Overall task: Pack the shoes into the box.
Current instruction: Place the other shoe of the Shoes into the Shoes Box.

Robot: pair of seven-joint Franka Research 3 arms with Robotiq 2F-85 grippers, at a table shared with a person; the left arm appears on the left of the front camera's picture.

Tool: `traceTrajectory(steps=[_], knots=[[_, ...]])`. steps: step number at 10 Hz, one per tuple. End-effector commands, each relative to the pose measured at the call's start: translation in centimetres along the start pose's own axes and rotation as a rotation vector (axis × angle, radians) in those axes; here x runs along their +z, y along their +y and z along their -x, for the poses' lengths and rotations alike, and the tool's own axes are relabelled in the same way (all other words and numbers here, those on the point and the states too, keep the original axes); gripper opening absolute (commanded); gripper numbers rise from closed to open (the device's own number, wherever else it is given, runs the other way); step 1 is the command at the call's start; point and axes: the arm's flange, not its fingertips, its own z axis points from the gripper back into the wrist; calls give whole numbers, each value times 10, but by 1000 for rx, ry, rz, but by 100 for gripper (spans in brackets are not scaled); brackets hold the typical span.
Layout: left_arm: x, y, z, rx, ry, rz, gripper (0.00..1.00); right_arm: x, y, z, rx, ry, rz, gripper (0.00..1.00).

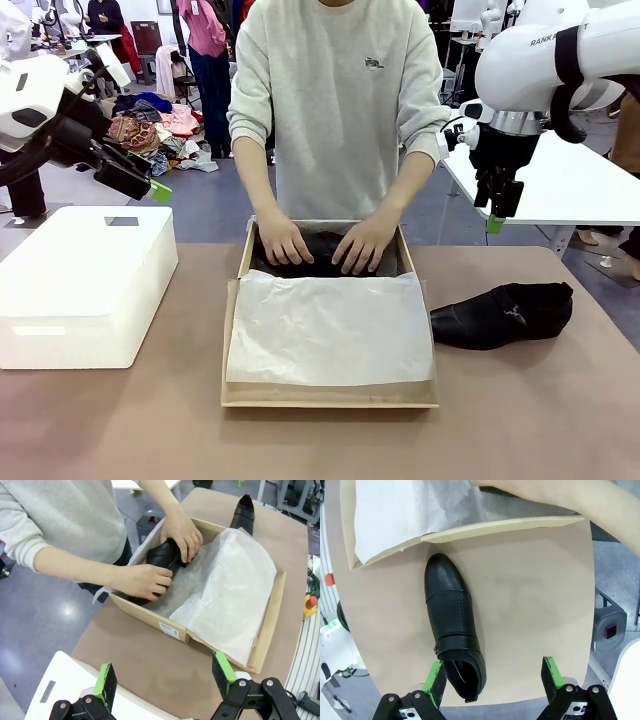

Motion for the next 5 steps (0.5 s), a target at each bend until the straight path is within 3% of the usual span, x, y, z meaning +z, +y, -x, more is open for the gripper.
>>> traceTrajectory(steps=[1, 5], knots=[[0, 0, 2, -7, -14, 12, 100, 4, 0, -1, 2, 2, 2, 100], [0, 0, 2, -7, -14, 12, 100, 8, 6, 17, -13, -12, 38, 100]])
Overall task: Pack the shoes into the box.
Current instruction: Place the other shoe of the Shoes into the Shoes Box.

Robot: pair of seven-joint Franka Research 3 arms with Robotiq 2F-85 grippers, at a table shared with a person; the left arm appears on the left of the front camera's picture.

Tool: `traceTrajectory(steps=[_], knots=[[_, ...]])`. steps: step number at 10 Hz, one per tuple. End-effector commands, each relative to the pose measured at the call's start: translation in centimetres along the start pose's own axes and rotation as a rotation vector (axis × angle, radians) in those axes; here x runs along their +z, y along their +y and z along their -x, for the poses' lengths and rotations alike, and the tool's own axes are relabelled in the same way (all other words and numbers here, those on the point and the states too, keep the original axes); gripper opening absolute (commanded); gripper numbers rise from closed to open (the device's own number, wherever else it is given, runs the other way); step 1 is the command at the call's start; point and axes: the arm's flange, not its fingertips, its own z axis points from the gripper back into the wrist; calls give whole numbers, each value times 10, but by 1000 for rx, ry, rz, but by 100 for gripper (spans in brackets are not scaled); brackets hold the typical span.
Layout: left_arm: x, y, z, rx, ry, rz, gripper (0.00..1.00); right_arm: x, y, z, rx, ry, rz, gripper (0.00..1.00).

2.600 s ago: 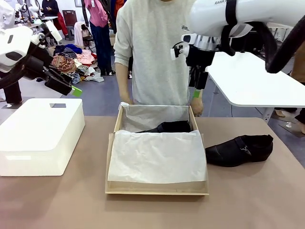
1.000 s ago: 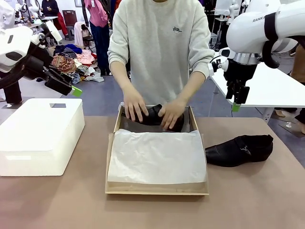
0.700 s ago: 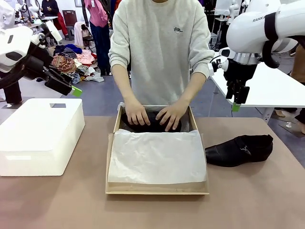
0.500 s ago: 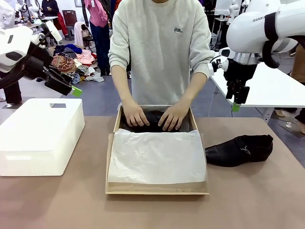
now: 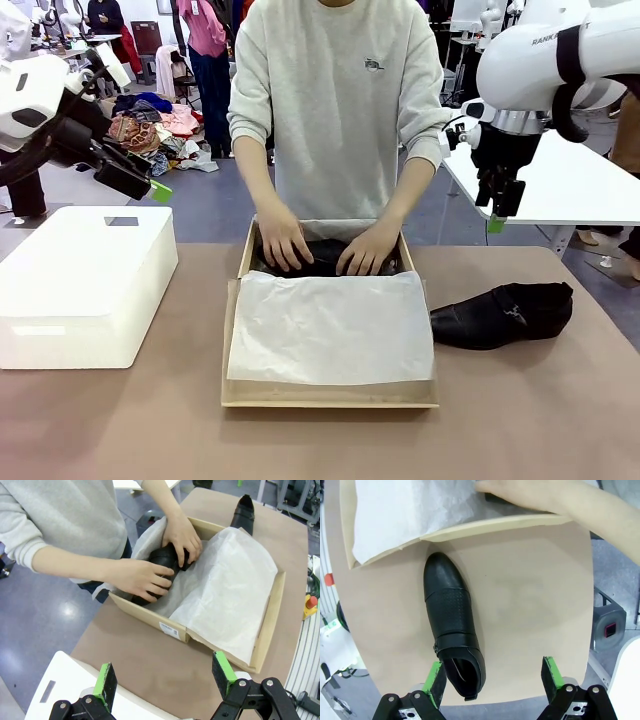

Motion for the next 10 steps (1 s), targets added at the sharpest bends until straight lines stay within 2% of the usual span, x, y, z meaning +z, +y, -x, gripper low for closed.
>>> traceTrajectory(steps=[1, 3, 7, 10], knots=[[0, 0, 2, -7, -14, 12, 100, 8, 12, 22, 11, -29, 62, 100], [0, 0, 2, -7, -14, 12, 100, 6, 20, 50, 50, -21, 74, 100], [0, 0, 2, -7, -14, 12, 100, -10, 38, 94, 34, -21, 67, 100], [0, 0, 2, -7, -14, 12, 100, -35, 44, 110, 10, -31, 54, 100]])
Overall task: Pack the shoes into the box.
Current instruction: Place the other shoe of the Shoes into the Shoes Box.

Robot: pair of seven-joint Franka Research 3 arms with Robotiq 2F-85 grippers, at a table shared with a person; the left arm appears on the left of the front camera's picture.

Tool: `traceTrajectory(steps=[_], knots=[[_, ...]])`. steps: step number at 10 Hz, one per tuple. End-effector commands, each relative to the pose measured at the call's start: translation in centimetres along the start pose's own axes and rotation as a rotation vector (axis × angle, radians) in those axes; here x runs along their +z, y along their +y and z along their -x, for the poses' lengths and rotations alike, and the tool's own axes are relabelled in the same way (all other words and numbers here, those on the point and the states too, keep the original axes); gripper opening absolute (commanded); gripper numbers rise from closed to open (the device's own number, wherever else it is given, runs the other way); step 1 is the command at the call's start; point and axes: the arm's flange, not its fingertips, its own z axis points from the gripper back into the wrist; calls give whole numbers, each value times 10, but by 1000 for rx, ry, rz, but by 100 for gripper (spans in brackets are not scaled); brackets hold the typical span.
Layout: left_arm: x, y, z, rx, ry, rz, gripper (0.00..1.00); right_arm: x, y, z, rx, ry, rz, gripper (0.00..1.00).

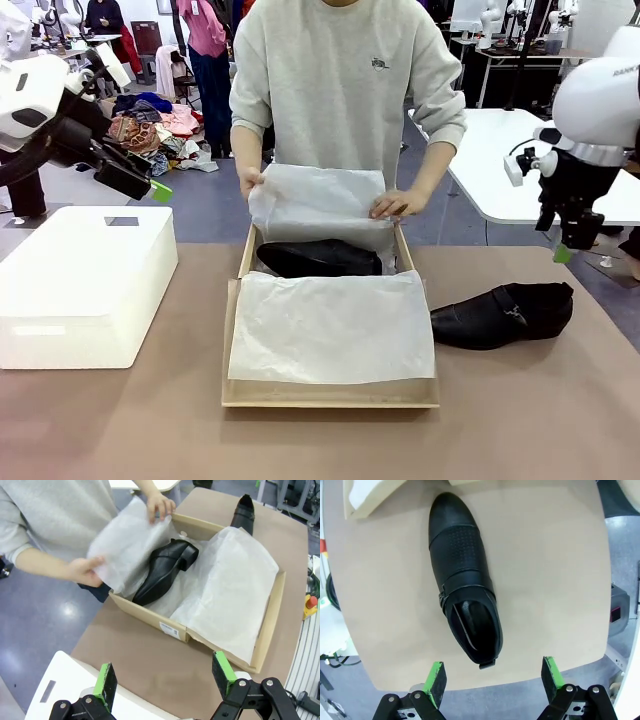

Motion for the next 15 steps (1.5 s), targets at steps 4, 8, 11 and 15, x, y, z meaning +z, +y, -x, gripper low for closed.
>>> traceTrajectory(steps=[4, 8, 11, 15], knots=[[0, 0, 2, -6, -14, 12, 100, -14, -2, -5, 25, 36, -20, 100], [0, 0, 2, -6, -14, 12, 100, -20, 4, 3, -6, 5, -28, 100], [0, 0, 2, -6, -14, 12, 100, -44, -9, 7, -11, -21, -26, 100], [0, 0, 2, -6, -14, 12, 100, -68, -10, 17, 1, -49, -34, 100]])
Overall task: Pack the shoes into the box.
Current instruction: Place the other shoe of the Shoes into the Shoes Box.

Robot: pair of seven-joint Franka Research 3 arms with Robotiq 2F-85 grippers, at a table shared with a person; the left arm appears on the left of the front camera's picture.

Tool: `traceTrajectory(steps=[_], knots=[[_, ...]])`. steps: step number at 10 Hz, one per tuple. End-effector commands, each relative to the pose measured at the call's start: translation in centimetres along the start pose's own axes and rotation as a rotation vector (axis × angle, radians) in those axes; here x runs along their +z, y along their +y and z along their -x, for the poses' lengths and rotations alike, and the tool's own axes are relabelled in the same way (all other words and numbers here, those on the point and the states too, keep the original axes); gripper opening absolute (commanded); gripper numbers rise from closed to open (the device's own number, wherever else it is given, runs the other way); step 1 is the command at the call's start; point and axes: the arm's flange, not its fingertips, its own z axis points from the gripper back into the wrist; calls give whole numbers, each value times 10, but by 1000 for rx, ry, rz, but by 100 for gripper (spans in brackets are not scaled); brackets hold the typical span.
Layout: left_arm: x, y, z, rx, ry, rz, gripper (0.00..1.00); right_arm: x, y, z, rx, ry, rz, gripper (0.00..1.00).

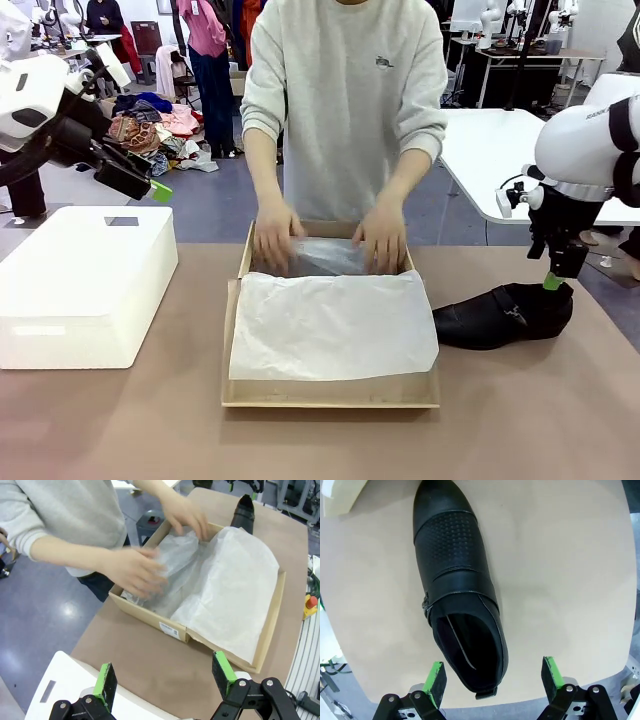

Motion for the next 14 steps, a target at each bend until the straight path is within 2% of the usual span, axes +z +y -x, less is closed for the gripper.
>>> traceTrajectory(steps=[1, 14], knots=[[0, 0, 2, -7, -14, 13, 100, -9, 0, 12, 22, -62, 16, 100], [0, 0, 2, -7, -14, 13, 100, -66, -3, 17, 34, -86, 3, 100]])
